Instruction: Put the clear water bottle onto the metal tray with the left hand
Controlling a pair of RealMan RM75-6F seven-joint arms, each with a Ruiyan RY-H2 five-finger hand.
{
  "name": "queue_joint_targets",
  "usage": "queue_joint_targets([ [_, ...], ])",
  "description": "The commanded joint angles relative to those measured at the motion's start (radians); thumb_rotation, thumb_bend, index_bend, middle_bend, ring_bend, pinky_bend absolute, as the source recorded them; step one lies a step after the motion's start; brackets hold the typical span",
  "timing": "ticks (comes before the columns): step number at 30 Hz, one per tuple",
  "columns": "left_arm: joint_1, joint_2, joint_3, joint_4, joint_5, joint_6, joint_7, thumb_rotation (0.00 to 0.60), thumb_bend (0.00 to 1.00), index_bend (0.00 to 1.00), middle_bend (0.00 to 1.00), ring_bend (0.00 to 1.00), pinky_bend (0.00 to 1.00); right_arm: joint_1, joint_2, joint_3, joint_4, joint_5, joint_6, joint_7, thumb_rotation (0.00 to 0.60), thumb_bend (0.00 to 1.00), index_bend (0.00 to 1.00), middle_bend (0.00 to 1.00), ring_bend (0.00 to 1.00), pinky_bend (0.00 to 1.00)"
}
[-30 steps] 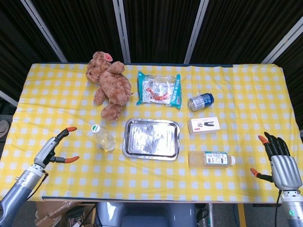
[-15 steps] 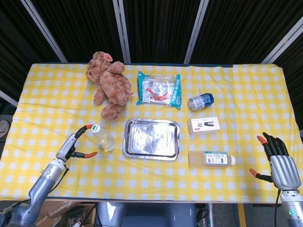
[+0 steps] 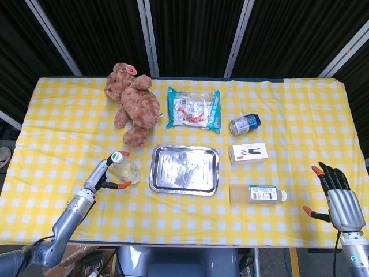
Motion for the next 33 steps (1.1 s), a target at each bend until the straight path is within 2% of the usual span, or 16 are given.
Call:
queue_joint_targets([
  [1,-0.008,-0.021,-0.004,0.008,-0.02,-0.001,0.03,0.6,0.3,0.24,0.24,0.0,0.0,0.0,0.0,0.0,-0.001,-0.001,0.0,-0.001,0.6,0.05,0.1,0.0,0.0,0.0],
  [10,0.005,-0.055,-0.035,0.001,-0.1,0.053,0.121,0.6,0.43,0.47,0.48,0.03,0.03,0.0,0.002,0.0,-0.001,0.001,-0.001,0.002,0.6,0.05,0.1,0.0,0.0,0.0],
  [16,0.019,-0.019,-0.057,-0.079,-0.117,0.092,0.162,0.6,0.43,0.5,0.51,0.04,0.03,0.001,-0.002,-0.001,-0.001,0.0,-0.002,-0.006,0.6,0.05,0.1,0.0,0.0,0.0],
  [20,0.021,0.033,-0.082,-0.175,-0.111,0.104,0.173,0.6,0.43,0.49,0.5,0.04,0.03,0.003,-0.004,-0.004,-0.004,-0.003,-0.006,-0.014,0.6,0.05,0.1,0.0,0.0,0.0],
  [23,0.005,0.078,-0.11,-0.266,-0.125,0.067,0.153,0.6,0.43,0.49,0.5,0.04,0.03,0.004,-0.005,-0.003,-0.005,-0.001,-0.007,-0.019,0.6,0.05,0.1,0.0,0.0,0.0],
  [25,-0.008,0.117,-0.147,-0.354,-0.123,0.057,0.141,0.6,0.43,0.49,0.5,0.04,0.03,0.005,-0.006,-0.001,-0.004,0.004,-0.009,-0.019,0.6,0.05,0.1,0.0,0.0,0.0],
  [28,-0.016,0.169,-0.178,-0.48,-0.1,0.092,0.207,0.6,0.42,0.49,0.5,0.04,0.03,0.006,-0.007,0.002,0.001,0.013,-0.014,-0.02,0.6,0.05,0.1,0.0,0.0,0.0],
  [33,-0.003,0.252,-0.203,-0.685,-0.082,0.164,0.313,0.6,0.41,0.49,0.51,0.04,0.03,0.007,-0.006,0.0,0.001,0.008,-0.015,-0.014,0.6,0.05,0.1,0.0,0.0,0.0],
])
